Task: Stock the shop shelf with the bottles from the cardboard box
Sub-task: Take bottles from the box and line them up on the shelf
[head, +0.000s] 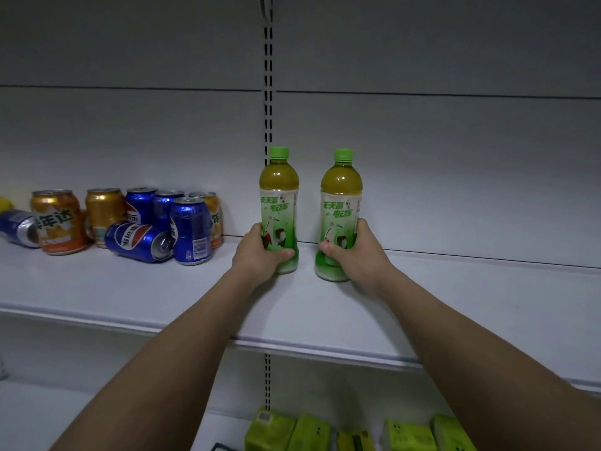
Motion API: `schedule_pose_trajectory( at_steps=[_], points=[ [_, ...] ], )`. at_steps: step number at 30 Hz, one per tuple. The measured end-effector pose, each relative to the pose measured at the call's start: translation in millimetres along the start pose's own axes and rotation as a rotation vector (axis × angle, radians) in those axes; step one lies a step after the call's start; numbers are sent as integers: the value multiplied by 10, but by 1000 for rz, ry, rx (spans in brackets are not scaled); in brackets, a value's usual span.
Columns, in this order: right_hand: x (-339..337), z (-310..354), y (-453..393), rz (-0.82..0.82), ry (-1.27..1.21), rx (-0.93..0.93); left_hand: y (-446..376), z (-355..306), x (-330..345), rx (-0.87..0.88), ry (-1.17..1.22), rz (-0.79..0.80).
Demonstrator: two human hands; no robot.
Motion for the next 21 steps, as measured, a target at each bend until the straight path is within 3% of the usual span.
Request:
schedule_pose_trajectory(
  at_steps=[9, 14, 21],
  points=[
    [184, -133, -514, -81, 41, -16, -434, 118, 154, 7, -1, -93],
    [128, -189, -539, 32, 118, 13, -415, 128, 99, 61, -72, -106],
    [113, -154, -473, 11, 120, 16, -402, 119, 84, 53, -125, -102]
  ],
)
Point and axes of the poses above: each hand's wrist, its own y-axis away from the middle knuckle, its own x-axis out of the palm, z = x × y, the point moved 4 cm from there along -y, towards the middle knuckle, and after that the axes turned 3 degrees about z, right-handed, at the moved point
